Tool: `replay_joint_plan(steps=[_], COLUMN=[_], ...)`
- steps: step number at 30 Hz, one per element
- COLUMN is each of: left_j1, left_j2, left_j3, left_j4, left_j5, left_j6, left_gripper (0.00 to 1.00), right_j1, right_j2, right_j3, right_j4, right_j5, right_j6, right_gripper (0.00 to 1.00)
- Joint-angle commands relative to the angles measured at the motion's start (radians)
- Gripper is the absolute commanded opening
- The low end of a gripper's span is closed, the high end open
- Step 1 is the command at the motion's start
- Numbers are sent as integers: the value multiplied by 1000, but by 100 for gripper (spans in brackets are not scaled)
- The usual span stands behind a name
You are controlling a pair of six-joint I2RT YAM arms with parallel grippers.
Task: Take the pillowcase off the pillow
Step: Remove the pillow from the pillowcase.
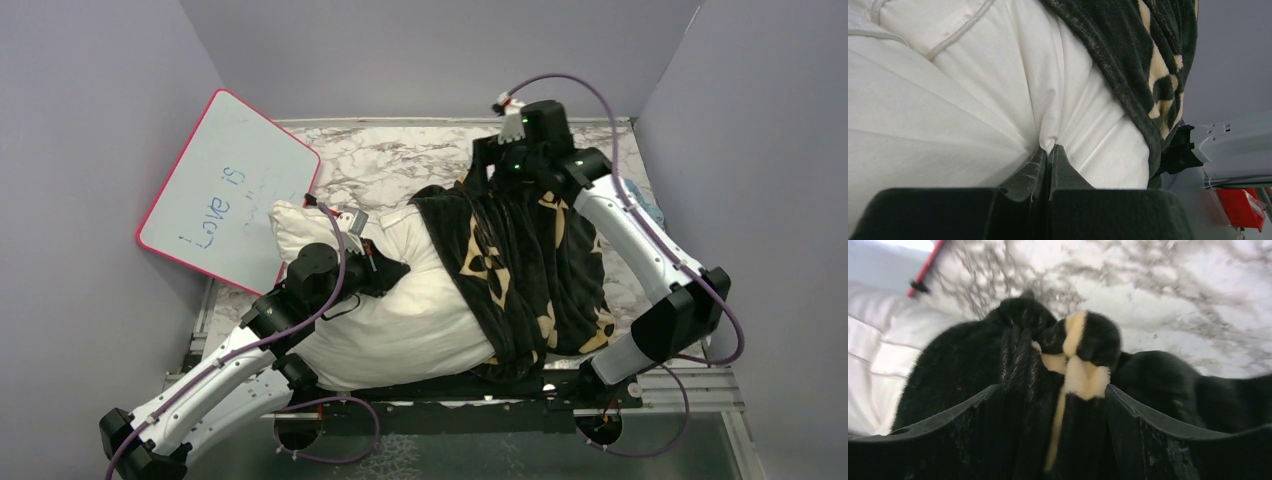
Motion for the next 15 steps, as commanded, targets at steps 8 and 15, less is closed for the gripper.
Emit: replay_joint_plan(steps=[8,15], left_j1=[-15,-14], left_j2=[-21,-30], left_j3=[-28,-32], left_j4=[-245,-248], left_j5=[9,5], left_j6=[-1,-7], left_gripper=[0,0], right_j1=[70,-185], right_j2=[13,-74], right_j3=[-95,-82], right_j4=[-39,-9], right_j5=[564,612], right_j6=[20,32], right_gripper=[6,1])
